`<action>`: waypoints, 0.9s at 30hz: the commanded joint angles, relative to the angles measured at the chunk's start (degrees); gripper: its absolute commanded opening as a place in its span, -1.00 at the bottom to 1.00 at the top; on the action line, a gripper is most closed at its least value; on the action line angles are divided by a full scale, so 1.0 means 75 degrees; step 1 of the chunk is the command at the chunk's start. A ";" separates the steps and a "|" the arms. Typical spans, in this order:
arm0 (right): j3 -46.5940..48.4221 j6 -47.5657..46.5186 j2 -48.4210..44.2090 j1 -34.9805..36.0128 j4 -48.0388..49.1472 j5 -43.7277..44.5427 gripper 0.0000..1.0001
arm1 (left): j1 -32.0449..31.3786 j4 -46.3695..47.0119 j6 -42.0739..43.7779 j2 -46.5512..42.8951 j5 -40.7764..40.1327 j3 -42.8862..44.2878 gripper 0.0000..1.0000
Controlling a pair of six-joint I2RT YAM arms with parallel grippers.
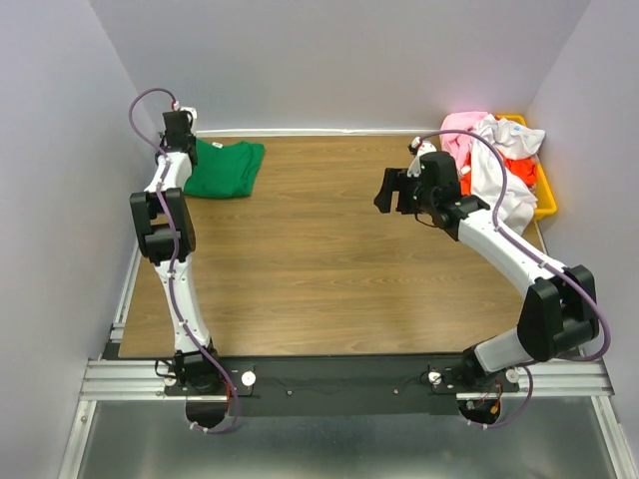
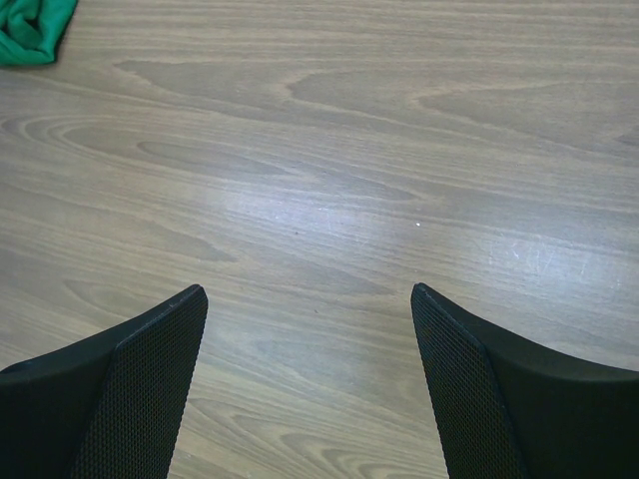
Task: Fold and stack the t-shirts
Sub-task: Neatly place the folded tshirt to the corner
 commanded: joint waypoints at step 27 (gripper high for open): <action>-0.0068 -0.0002 0.0260 0.0031 -0.0022 -0.0098 0.79 | 0.0679 -0.0415 0.0285 0.1086 -0.0199 0.2077 -1.00</action>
